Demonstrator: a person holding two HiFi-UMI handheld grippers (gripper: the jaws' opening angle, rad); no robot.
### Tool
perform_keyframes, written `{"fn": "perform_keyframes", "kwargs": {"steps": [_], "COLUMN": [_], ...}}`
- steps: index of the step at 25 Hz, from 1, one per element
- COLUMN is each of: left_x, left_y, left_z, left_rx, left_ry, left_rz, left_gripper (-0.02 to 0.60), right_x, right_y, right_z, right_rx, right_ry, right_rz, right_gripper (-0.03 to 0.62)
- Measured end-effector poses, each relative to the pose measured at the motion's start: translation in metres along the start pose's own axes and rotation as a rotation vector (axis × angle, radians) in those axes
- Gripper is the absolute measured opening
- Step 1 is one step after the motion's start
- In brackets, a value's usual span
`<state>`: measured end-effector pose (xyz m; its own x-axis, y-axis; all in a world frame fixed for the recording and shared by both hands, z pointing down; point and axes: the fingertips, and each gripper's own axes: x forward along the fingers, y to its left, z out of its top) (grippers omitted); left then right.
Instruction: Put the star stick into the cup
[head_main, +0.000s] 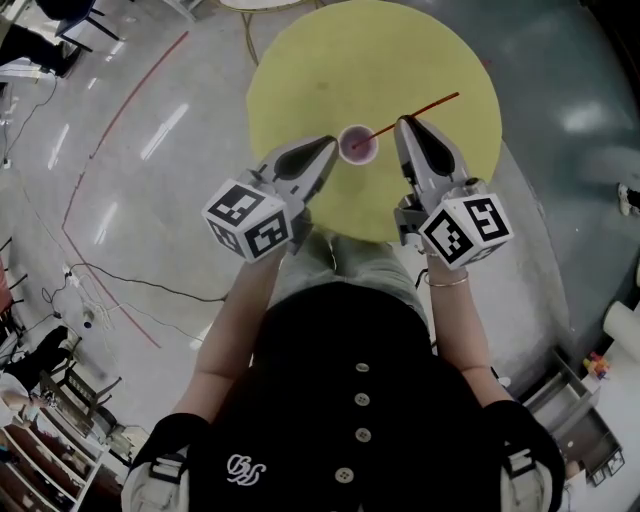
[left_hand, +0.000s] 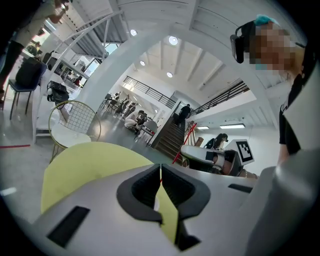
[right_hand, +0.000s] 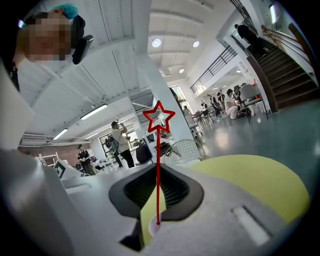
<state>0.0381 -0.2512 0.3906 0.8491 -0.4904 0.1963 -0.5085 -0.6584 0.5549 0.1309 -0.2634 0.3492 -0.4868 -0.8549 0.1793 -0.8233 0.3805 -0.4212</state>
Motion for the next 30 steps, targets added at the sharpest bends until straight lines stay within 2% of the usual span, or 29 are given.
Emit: {"fn": "perform_keyframes", "kwargs": {"steps": [15,30], "left_x": [0.006,0.010], "left_y": [0.023,0.039], "left_z": [-0.017,-0.040], "left_rx": [-0.074,-0.128], "left_ry": [-0.001,0.021], "left_rz": [0.061,0.071], "left_gripper": [0.018,0.018], "right_x": [0.023,0.031], "right_y": [-0.015,-0.023], "right_z": [-0.032,-0.066], "right_rx": [0.002,-0.021], "right_ry": [0.096,0.172], "right_rz": [0.035,0.004], "right_gripper": [0.017,0.017]}}
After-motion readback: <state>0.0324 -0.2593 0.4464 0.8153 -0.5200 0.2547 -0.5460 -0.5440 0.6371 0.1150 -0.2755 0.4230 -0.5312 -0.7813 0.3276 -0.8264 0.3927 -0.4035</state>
